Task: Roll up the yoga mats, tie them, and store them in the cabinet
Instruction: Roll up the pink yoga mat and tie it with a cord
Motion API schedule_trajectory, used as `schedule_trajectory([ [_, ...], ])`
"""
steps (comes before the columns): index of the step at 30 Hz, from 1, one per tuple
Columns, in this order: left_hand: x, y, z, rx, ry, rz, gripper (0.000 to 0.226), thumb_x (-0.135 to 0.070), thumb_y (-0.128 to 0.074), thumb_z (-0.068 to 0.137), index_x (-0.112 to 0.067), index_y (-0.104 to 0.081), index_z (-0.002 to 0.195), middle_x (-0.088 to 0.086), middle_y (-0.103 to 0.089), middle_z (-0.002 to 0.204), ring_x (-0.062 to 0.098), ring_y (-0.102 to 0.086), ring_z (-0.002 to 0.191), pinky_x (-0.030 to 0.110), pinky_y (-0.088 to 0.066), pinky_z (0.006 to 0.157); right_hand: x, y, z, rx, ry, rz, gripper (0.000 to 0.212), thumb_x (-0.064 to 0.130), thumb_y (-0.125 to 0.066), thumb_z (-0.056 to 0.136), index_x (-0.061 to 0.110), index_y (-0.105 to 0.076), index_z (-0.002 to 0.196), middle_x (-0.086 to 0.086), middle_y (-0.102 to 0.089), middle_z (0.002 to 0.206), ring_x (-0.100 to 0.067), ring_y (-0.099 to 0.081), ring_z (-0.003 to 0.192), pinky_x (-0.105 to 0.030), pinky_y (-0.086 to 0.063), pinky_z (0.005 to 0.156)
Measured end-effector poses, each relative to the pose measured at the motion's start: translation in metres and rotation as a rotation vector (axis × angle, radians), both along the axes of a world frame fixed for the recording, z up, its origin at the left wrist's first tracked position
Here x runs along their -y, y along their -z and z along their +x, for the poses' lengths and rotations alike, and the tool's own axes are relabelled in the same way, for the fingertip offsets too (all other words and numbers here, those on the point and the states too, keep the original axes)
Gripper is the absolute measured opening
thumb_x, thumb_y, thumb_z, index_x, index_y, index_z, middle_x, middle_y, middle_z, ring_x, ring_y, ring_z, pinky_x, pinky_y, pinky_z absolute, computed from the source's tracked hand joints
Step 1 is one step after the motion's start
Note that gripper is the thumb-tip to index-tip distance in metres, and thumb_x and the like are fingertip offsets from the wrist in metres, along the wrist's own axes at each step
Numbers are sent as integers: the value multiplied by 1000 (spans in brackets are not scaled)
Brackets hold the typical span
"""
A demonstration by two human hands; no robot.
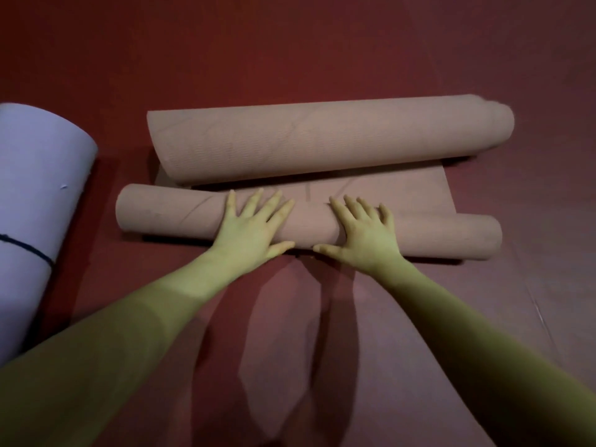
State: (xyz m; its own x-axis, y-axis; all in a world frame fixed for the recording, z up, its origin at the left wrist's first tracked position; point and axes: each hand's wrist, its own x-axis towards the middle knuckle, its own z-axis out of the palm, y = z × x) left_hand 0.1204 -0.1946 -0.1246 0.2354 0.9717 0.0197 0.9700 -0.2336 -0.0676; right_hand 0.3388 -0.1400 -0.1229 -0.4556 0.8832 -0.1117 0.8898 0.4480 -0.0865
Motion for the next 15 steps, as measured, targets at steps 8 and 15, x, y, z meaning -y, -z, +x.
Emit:
schedule_trajectory([
  [8,-30,-7,-7,-148,-18,-132,96,-76,-35,82,-23,2,152,0,-8,160,31,-5,146,62,-3,111,8,15,3,39,-55,290,84,61,-67,69,15,-48,137,-19,-52,134,-42,-49,122,-72,-28,96],
  [15,-29,8,-8,-151,23,14,88,-70,-46,79,-32,-13,151,17,-34,150,47,-38,129,70,-27,98,-19,2,3,92,-38,100,95,71,-59,73,39,-16,151,-6,-26,156,-34,-23,142,-73,-9,104],
])
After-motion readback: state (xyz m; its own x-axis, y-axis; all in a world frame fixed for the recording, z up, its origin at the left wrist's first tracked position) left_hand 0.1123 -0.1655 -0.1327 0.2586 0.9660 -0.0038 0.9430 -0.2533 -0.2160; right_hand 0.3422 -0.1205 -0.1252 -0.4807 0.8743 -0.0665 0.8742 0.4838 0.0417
